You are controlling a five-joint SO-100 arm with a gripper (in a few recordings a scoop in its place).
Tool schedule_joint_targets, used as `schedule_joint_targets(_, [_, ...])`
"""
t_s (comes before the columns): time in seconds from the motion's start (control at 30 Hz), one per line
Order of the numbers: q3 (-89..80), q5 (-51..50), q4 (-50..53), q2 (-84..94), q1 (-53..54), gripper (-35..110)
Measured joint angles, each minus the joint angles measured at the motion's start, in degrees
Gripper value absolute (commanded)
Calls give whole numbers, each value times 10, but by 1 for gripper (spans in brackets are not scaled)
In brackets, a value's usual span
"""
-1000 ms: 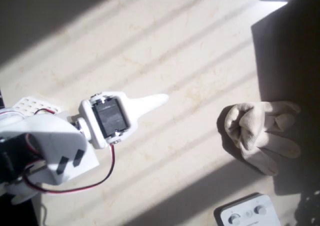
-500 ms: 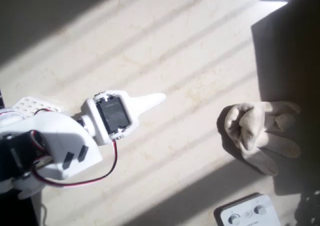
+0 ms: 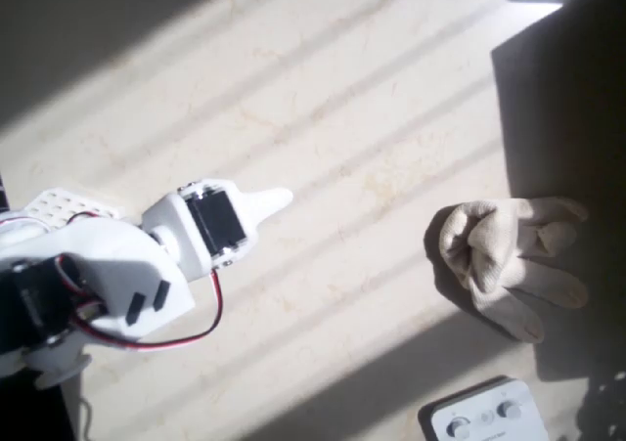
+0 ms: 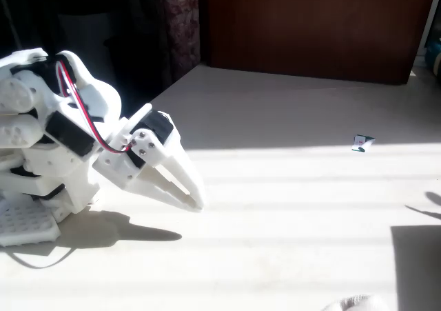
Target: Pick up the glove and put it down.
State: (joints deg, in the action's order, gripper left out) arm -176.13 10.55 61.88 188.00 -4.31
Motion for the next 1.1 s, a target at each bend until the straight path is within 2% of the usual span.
schedule_joint_targets(0.17, [1, 0, 28, 0, 0, 0])
schedule_joint_targets(1.1, [2, 0, 33, 0, 0, 0])
